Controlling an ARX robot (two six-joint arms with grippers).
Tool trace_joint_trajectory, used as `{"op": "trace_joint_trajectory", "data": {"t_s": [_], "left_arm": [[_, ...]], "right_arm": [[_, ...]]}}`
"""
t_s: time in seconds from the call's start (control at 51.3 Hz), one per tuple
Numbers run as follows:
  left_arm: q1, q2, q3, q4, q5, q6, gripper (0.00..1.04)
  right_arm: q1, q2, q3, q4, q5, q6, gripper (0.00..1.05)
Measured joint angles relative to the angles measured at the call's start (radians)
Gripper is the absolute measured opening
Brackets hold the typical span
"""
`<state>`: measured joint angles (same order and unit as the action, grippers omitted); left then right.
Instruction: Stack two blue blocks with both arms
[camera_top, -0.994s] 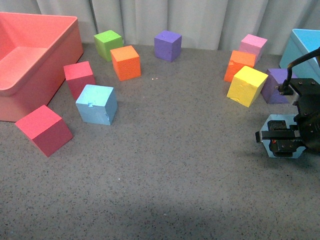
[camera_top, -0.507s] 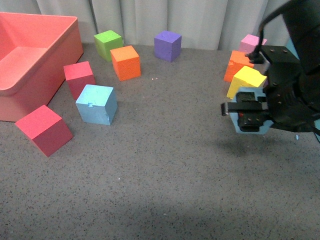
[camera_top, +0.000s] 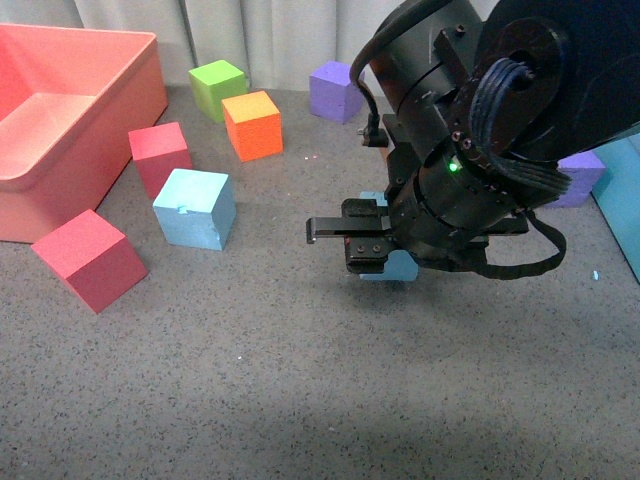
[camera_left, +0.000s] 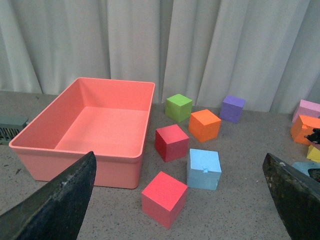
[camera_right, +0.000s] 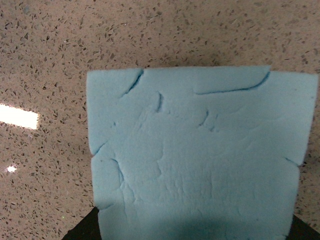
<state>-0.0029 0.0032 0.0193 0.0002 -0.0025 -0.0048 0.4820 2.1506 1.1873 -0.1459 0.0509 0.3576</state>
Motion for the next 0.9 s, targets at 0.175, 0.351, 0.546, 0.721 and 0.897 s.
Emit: {"op": "trace_joint_trajectory", "data": {"t_s": [0.175, 0.351, 0.546, 0.721, 0.897], "left_arm": [[0.0, 0.0, 0.0, 0.0, 0.0, 0.0, 0.98], [0.0, 0.0, 0.0, 0.0, 0.0, 0.0, 0.98], [0.0, 0.0, 0.0, 0.0, 0.0, 0.0, 0.98], [0.0, 0.0, 0.0, 0.0, 0.0, 0.0, 0.98], [0.0, 0.0, 0.0, 0.0, 0.002, 0.0, 0.98]], "right_arm": [[0.021, 0.029, 0.019, 0.0, -0.001, 0.017, 0.43], [0.034, 0.04, 0.019, 0.012, -0.009, 0.041, 0.57], [0.033, -0.031, -0.048, 0.091, -0.024, 0.068, 0.9], [0.023, -0.169, -0.137, 0.179, 0.017, 0.063, 0.95], [0.0, -0.161, -0.431, 0.873, 0.364, -0.192, 0.71]]}}
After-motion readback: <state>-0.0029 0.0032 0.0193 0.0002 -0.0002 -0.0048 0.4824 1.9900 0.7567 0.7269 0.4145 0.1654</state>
